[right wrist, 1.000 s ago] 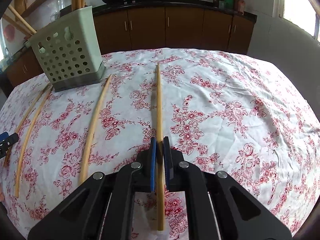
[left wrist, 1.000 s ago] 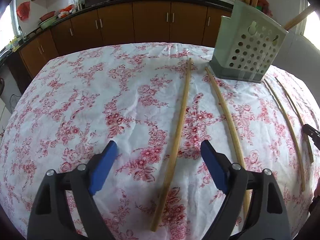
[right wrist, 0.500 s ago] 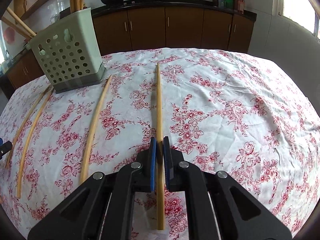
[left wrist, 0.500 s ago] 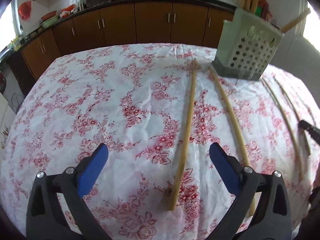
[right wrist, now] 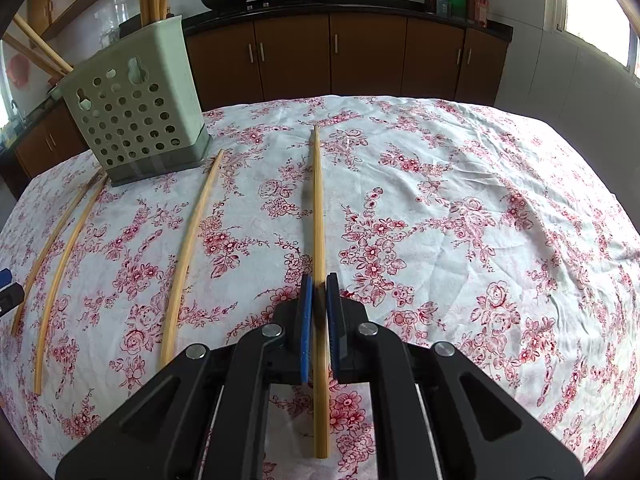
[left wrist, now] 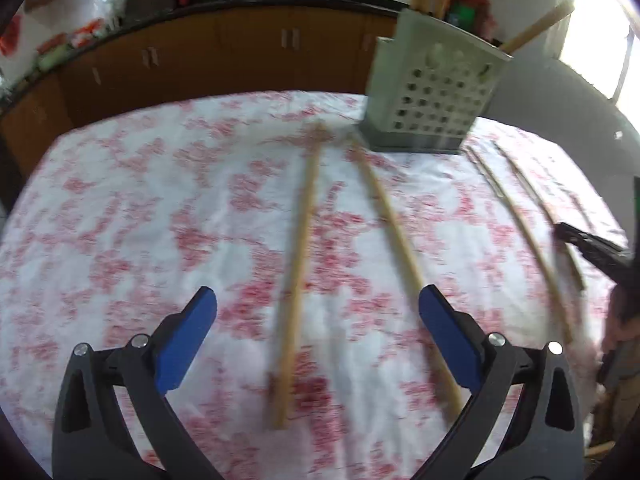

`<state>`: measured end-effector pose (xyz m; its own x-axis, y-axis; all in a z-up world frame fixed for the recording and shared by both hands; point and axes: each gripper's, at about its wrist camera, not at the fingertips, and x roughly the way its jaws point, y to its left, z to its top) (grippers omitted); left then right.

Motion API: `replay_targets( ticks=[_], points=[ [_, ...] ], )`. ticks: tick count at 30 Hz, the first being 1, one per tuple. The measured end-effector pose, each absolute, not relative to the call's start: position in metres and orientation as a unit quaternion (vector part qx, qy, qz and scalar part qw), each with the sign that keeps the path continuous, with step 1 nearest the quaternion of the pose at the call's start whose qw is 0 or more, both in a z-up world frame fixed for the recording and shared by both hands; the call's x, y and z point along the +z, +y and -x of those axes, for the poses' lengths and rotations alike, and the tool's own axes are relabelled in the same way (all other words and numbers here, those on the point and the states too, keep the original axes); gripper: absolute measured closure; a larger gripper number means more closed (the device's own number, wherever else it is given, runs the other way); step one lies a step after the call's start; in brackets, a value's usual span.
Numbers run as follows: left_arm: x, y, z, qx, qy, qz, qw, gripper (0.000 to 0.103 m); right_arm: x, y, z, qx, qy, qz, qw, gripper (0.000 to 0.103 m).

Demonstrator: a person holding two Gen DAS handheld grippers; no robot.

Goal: Organize utensils
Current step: 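Reposition the open left tool over a chopstick and close it while the right tool holds its own, then raise both held chopsticks upright over the green holder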

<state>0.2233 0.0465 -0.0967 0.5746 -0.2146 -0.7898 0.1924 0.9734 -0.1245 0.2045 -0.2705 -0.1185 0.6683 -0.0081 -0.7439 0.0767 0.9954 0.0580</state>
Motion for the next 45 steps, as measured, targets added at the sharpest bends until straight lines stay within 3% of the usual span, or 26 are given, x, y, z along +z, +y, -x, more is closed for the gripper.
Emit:
replay_targets(
  ticks=[9, 11, 13, 19, 29, 33, 39, 45],
  points=[
    [-0.107, 0.053, -0.235, -0.081, 0.457, 0.009, 0.886, 0.004, -0.118, -0.27, -0.205, -0.022, 0.407, -0.044, 0.912, 0.095],
    [-0.109, 0.052, -0.234, -0.088, 0.459, 0.002, 0.884, 0.01, -0.118, -0.27, -0.205, -0.021, 0.407, -0.043, 0.912, 0.095],
    [-0.109, 0.046, -0.231, -0.077, 0.453, -0.03, 0.888, 0.028, -0.118, -0.268, -0.203, -0.018, 0.407, -0.039, 0.912, 0.095],
    [-0.105, 0.044, -0.227, -0.073, 0.442, -0.04, 0.893, 0.07, -0.117, -0.268, -0.197, -0.011, 0.408, -0.039, 0.912, 0.095],
    [-0.106, 0.041, -0.22, -0.079, 0.434, -0.049, 0.896, 0.076, -0.117, -0.272, -0.193, -0.008, 0.409, -0.041, 0.912, 0.095],
    [-0.106, 0.04, -0.216, -0.073, 0.432, -0.046, 0.898, 0.094, -0.117, -0.274, -0.192, -0.005, 0.408, -0.047, 0.912, 0.095],
    [-0.101, 0.041, -0.219, -0.08, 0.444, -0.043, 0.892, 0.095, -0.105, -0.278, -0.187, -0.004, 0.389, -0.063, 0.919, 0.095],
    [-0.049, 0.045, -0.211, -0.089, 0.39, -0.028, 0.916, 0.095, -0.048, -0.281, -0.172, 0.001, 0.306, -0.066, 0.95, 0.095]
  ],
)
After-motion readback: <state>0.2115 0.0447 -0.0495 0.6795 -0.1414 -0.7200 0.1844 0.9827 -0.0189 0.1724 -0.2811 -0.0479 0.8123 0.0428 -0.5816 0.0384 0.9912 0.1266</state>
